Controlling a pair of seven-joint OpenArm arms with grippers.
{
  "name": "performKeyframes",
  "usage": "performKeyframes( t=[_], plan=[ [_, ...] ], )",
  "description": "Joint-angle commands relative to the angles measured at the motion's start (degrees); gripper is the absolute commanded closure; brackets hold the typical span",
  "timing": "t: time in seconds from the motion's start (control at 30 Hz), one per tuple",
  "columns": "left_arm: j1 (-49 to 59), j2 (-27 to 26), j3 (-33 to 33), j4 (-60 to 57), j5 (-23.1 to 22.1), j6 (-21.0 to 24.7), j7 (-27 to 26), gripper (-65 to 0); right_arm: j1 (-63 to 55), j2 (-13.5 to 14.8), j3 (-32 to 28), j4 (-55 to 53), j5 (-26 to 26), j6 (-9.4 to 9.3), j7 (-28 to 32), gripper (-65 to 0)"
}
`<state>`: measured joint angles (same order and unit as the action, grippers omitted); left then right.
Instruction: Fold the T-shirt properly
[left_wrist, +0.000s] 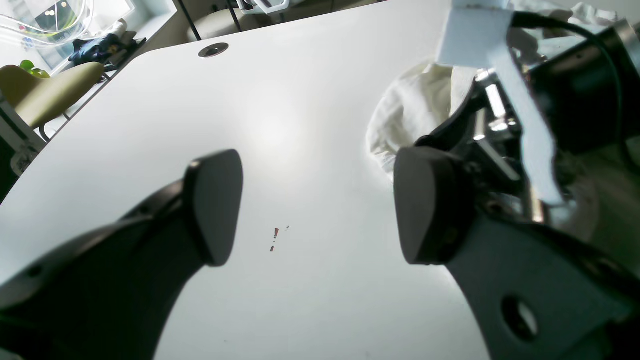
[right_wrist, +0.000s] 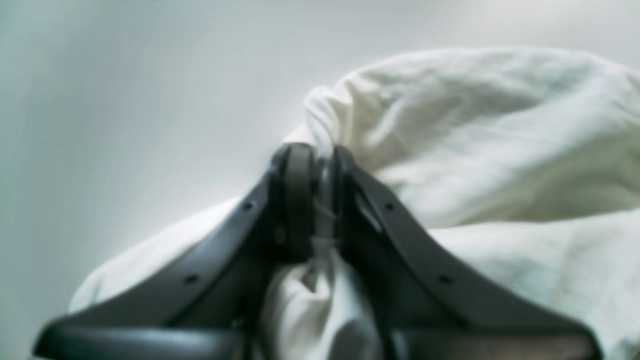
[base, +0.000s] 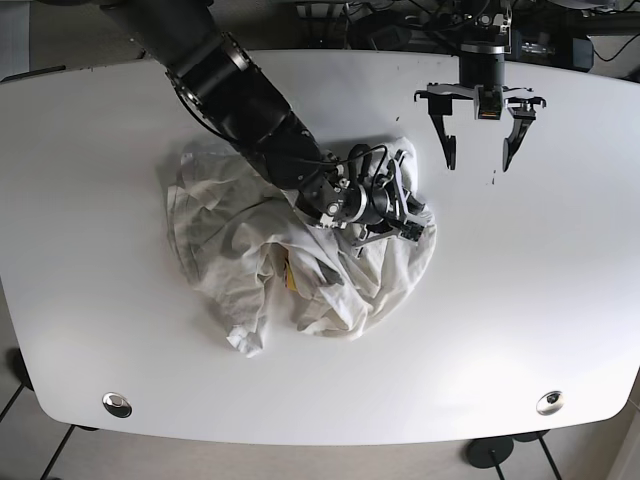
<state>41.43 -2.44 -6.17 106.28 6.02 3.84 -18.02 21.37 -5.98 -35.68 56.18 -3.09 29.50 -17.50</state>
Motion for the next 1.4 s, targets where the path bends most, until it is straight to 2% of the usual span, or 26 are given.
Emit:
performKeyframes(
  t=[0.03, 0.2, 0.3, 0.43, 0.5, 0.8, 0.87, 1.07, 1.2, 1.3, 1.4],
  plan=[
    [0.5, -0.2, 0.8, 1.1, 0.0, -1.9, -1.8, -43.9, -0.4, 0.0, 5.2, 9.1, 0.1, -0.62, -1.4, -2.2],
    [0.4, 0.0, 1.2, 1.3, -0.1, -2.6, -1.8, -43.9, 1.6, 0.2, 11.4, 25.4, 0.1, -0.62, -9.0, -2.2],
    [0.3, -0.2, 4.3, 1.3, -0.1, -2.6, -2.0, -43.8, 5.8, 0.3, 13.9, 30.0, 0.1, -0.35, -11.2, -2.2],
    [0.2, -0.2, 9.2, 1.5, 0.1, -2.6, -2.1, -43.5, 15.8, 0.4, 17.4, 32.7, 0.1, -0.09, -13.6, -2.2],
    [0.0, -0.2, 11.3, 1.5, 0.2, -2.6, -2.1, -43.5, 20.5, 1.5, 18.8, 33.6, 0.1, -0.09, -14.9, -2.2],
    [-6.6, -0.2, 17.7, 0.7, 0.3, -2.6, -1.5, -43.9, 38.3, 2.0, 19.1, 33.7, 0.1, -0.09, -16.0, -2.2],
    [-8.9, -0.2, 19.1, -0.3, 0.3, -2.6, 0.6, -44.0, 41.4, 2.0, 19.1, 33.6, 0.1, -0.18, -16.1, -2.2],
    [-14.0, 0.3, 19.1, -5.4, 0.0, -2.5, 1.2, -44.6, 41.6, 2.0, 19.1, 33.6, 0.1, -0.27, -16.1, -2.2],
    [-18.4, 0.8, 16.6, -8.7, -0.1, -2.4, 1.3, -55.3, 40.7, 2.0, 19.1, 33.6, 0.1, -0.27, -16.1, -2.2],
    [-23.2, 2.0, 13.1, -11.7, -0.1, -2.5, 1.4, -56.7, 40.5, 2.0, 19.2, 33.6, 0.1, -0.27, -16.1, -2.2],
    [-27.8, 1.7, 12.5, -16.0, -0.1, -2.5, 1.4, -56.8, 40.5, 2.0, 19.2, 33.6, 0.1, -0.27, -16.1, -2.2]
  ],
)
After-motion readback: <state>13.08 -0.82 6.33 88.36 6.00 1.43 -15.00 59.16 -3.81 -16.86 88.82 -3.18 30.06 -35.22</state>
